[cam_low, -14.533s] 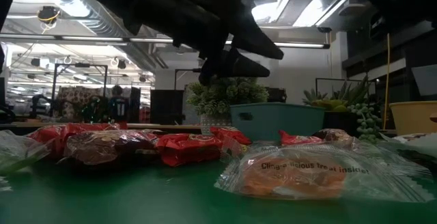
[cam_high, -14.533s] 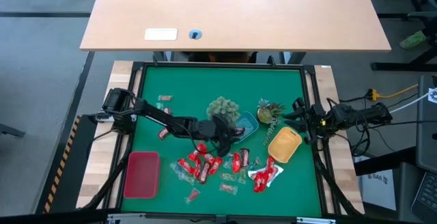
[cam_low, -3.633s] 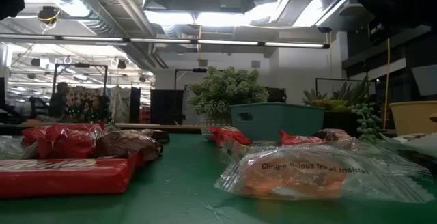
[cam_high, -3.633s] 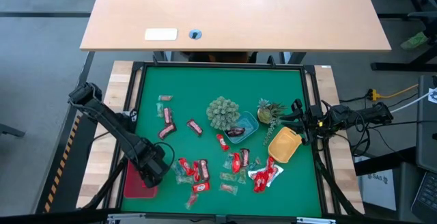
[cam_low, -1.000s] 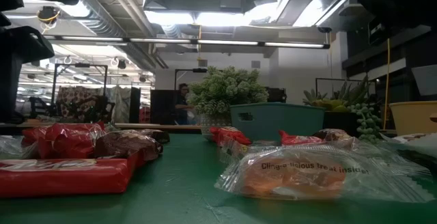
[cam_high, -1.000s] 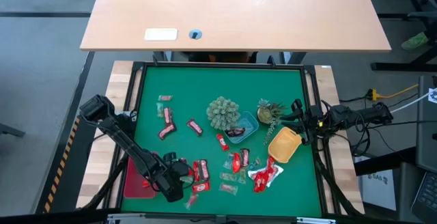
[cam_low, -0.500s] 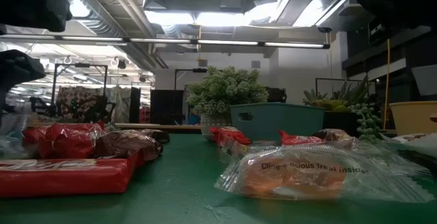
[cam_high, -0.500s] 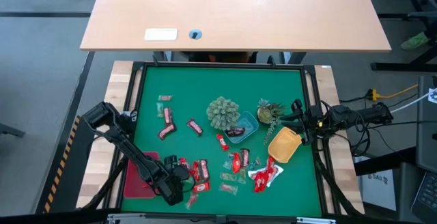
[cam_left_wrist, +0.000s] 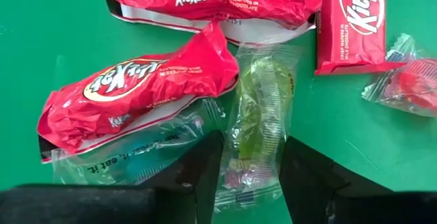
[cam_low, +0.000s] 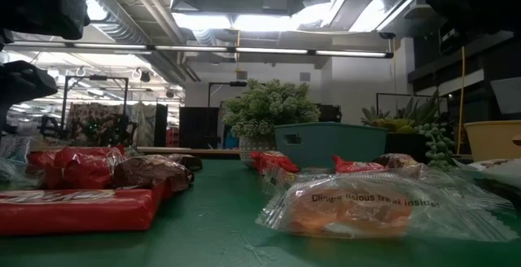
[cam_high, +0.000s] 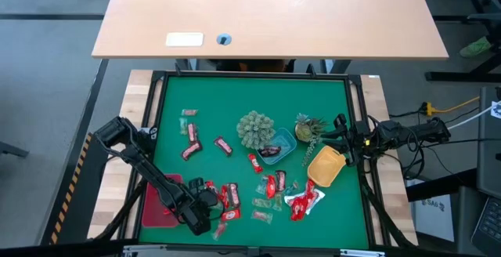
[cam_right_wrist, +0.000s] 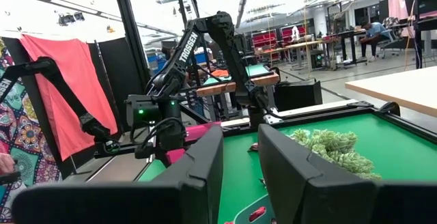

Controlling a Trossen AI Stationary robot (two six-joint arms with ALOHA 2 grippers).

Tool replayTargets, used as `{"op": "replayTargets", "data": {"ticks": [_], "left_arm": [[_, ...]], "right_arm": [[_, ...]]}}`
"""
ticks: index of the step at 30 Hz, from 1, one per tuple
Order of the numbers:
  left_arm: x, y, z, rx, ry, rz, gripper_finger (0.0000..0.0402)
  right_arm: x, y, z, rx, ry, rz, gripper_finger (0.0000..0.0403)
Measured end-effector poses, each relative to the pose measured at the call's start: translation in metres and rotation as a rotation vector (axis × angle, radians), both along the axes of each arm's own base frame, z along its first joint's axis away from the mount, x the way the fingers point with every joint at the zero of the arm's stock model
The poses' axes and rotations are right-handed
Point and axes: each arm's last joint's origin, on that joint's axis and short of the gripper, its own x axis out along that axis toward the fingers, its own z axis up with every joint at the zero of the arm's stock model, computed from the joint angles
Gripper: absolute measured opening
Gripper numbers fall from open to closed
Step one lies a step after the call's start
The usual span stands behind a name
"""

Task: Organize candy in baskets
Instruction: Put the green gummy into the yellow bin

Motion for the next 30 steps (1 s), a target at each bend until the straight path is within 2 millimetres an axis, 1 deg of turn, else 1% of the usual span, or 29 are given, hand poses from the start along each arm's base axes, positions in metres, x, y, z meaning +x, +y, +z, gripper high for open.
{"op": "replayTargets", "data": {"ticks": [4,13,19,25,30], "left_arm": [[0.005,0.0,0.004,-0.021,-0.001,0.007,0.0132],[0.028,0.002,0.024,-0.16,0.033,0.007,0.0132],[0.046,0.008,0.039,-0.166,-0.015,-0.044,0.0132],[0.071,0.026,0.055,-0.117,-0.092,-0.083,0.0132],[0.092,0.055,0.062,0.005,-0.176,-0.05,0.0132]], "right_arm": [[0.0,0.0,0.0,0.0,0.0,0.0,0.0095],[0.0,0.0,0.0,0.0,-0.001,0.0,0.0095],[0.0,0.0,0.0,0.001,-0.002,0.0,0.0095],[0.0,0.0,0.002,0.004,-0.016,0.0,0.0095],[0.0,0.0,0.002,0.006,-0.023,-0.002,0.0095]]}}
